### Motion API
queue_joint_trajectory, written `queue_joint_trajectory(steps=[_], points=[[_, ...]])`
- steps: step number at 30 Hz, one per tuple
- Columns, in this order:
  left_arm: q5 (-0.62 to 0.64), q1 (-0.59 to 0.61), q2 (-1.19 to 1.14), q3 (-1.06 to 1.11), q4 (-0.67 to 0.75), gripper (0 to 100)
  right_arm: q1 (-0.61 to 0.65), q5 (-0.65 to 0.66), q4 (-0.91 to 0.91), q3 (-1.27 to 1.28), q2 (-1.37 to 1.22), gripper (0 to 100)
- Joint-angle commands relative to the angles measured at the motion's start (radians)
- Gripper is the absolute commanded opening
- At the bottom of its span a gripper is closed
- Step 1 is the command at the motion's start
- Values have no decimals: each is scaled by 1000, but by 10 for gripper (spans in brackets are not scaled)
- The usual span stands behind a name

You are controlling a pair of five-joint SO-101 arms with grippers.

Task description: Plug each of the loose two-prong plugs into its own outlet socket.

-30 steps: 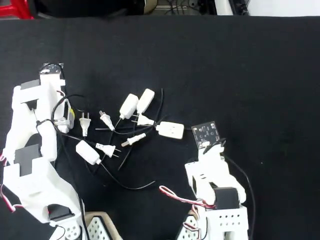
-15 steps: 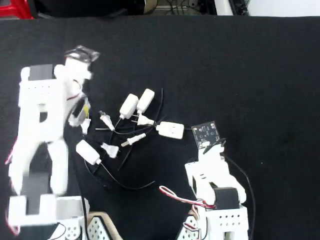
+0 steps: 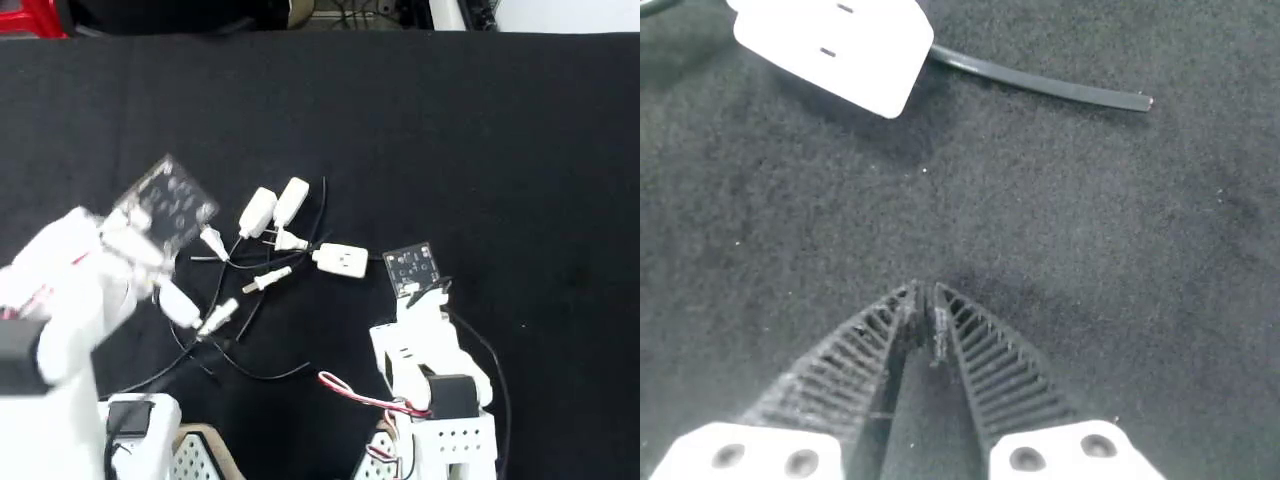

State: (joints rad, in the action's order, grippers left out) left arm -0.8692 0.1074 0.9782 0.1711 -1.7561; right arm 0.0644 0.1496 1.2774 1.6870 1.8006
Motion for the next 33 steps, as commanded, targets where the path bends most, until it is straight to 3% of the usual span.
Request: queue_joint_trajectory(steps=[1, 6, 12, 15, 18, 20, 21, 25, 33], points=[[-3, -48, 64, 38, -3, 29, -8, -3, 2, 1, 42, 12], [80, -217, 121, 211, -3, 29, 18, -2, 2, 1, 42, 12], [92, -449, 186, 458, 14, 29, 107, 2, 2, 1, 42, 12], [126, -522, 210, 616, 173, 29, 100, 25, -11, -2, 42, 12], [203, -565, 203, 805, 465, 29, -11, 298, -92, -2, 42, 18], [222, -613, 175, 905, 623, 29, -166, 534, -157, -12, 42, 20], [222, -636, 152, 937, 669, 29, -252, 580, -183, -15, 42, 21], [265, -719, 20, 966, 810, 29, -468, 382, -209, -30, 42, 21], [265, -759, -387, 888, 979, 30, -502, 362, -186, -35, 42, 21]])
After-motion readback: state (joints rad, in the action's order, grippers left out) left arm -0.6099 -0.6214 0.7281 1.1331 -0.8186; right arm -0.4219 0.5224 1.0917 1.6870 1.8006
